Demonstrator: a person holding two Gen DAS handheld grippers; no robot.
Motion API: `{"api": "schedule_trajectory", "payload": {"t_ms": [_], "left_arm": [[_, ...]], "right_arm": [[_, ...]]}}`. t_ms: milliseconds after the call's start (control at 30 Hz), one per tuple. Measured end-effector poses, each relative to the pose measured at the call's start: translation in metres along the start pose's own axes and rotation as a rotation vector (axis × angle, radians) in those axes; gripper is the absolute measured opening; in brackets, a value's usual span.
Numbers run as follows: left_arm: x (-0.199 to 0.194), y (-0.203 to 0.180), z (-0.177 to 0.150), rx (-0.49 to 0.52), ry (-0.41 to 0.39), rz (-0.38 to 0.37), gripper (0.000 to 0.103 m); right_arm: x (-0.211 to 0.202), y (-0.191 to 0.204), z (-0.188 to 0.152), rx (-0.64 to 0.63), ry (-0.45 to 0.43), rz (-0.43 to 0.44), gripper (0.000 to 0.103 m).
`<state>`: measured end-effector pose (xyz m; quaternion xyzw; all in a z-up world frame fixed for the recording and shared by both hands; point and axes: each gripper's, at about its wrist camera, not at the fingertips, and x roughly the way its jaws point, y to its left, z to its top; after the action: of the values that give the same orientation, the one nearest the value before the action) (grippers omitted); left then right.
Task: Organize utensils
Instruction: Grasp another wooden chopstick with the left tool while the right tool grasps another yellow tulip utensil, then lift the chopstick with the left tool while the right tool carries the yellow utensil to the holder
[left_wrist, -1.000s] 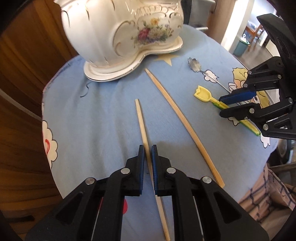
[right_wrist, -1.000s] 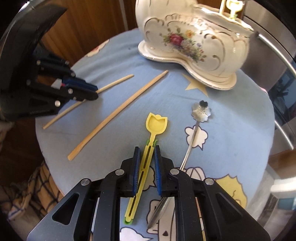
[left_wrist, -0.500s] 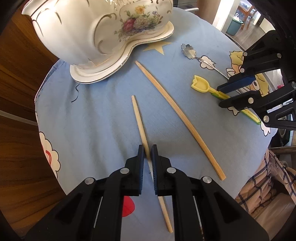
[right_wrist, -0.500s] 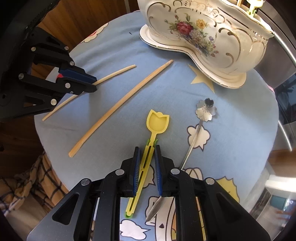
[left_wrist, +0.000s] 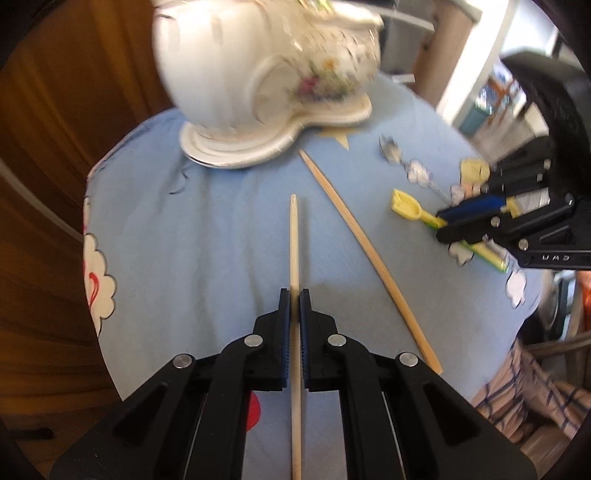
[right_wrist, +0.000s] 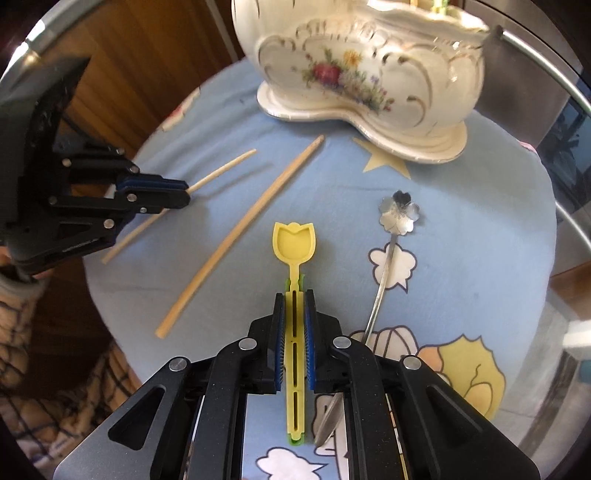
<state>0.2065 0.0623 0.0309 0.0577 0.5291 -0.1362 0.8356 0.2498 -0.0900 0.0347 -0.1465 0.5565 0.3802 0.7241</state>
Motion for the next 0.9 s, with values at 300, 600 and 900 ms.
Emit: {"api": "schedule_trajectory", "payload": {"t_ms": [300,600,900], "left_arm": [[-0.050,0.014,-0.010,-0.104,-0.215,-0.024,0.005],[-0.098,0.022,-0.004,-0.116,-0.370,-0.029,0.005],[-0.124,0.024,0.018,-0.153,-0.526,-0.032,0.005]], "right_arm": [[-0.037,-0.020,-0.010,0.063,-0.158,0.070,0.010],[-0.074,-0.040,-0.009,0.116,-0.348,0.133,0.010],[-0.096,-0.047,-0.001,0.154,-0.540,0.189,0.010]]}}
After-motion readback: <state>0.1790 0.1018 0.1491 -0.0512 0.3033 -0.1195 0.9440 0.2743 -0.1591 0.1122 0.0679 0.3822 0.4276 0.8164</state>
